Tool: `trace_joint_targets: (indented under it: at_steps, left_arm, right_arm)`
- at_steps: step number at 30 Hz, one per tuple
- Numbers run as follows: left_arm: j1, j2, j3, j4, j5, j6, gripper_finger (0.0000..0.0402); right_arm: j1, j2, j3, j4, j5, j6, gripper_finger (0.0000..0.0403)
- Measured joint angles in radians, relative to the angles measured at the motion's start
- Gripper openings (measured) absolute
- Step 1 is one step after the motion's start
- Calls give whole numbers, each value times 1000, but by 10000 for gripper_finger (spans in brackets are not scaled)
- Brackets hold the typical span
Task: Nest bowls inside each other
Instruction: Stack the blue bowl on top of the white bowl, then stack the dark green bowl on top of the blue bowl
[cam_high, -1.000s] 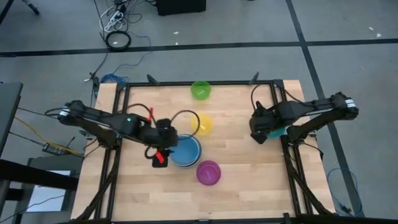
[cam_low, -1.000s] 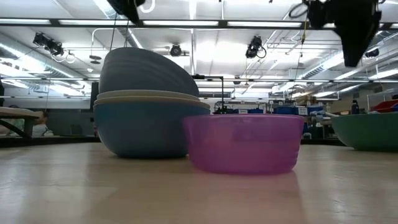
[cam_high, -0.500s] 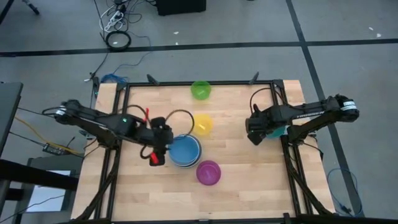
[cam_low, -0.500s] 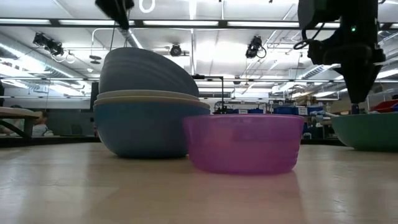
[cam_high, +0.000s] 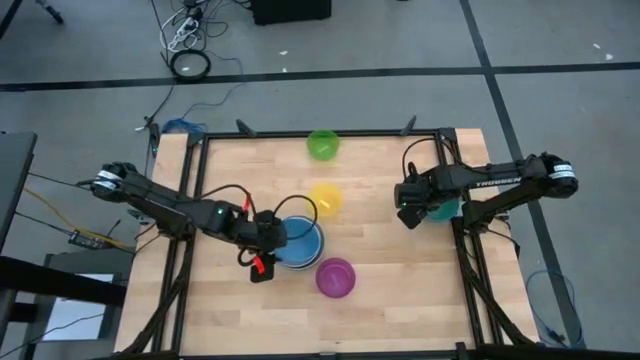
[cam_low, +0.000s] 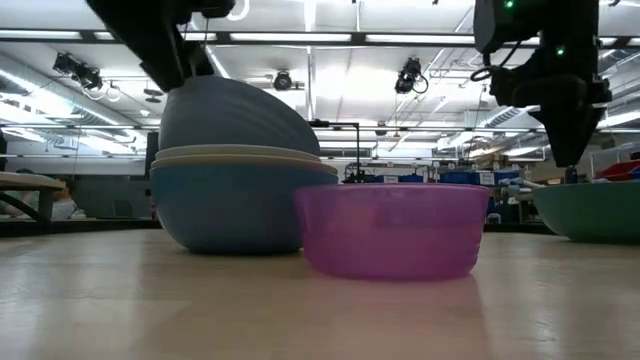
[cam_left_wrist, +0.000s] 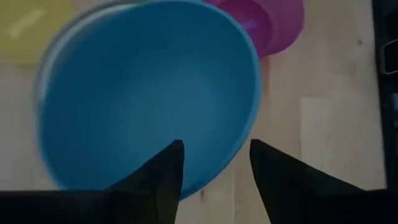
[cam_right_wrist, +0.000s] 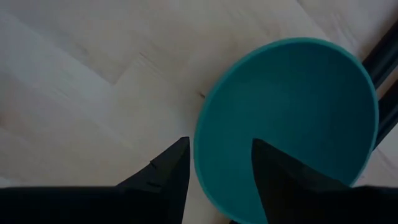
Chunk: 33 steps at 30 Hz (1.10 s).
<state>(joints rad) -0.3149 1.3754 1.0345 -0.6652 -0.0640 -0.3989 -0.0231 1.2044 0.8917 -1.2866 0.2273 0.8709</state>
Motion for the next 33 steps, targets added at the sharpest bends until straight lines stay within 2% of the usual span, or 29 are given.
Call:
trace_joint_targets:
  at_steps: [7,12,25,33]
  left_arm:
    - [-9,0,-110,138,87,-75,193]
    - [-10,0,-129,169,96,-78,193]
    - [-15,-2,38,128,89,70,193]
    - [-15,-2,167,-42,-51,148,193]
  right_arm:
    - [-11,0,0,1,7,7,155]
    - [-29,0,0,2,-19,16,153]
    - [-45,24,0,44,-75,29,153]
    - [-45,113,0,80,-74,10,150]
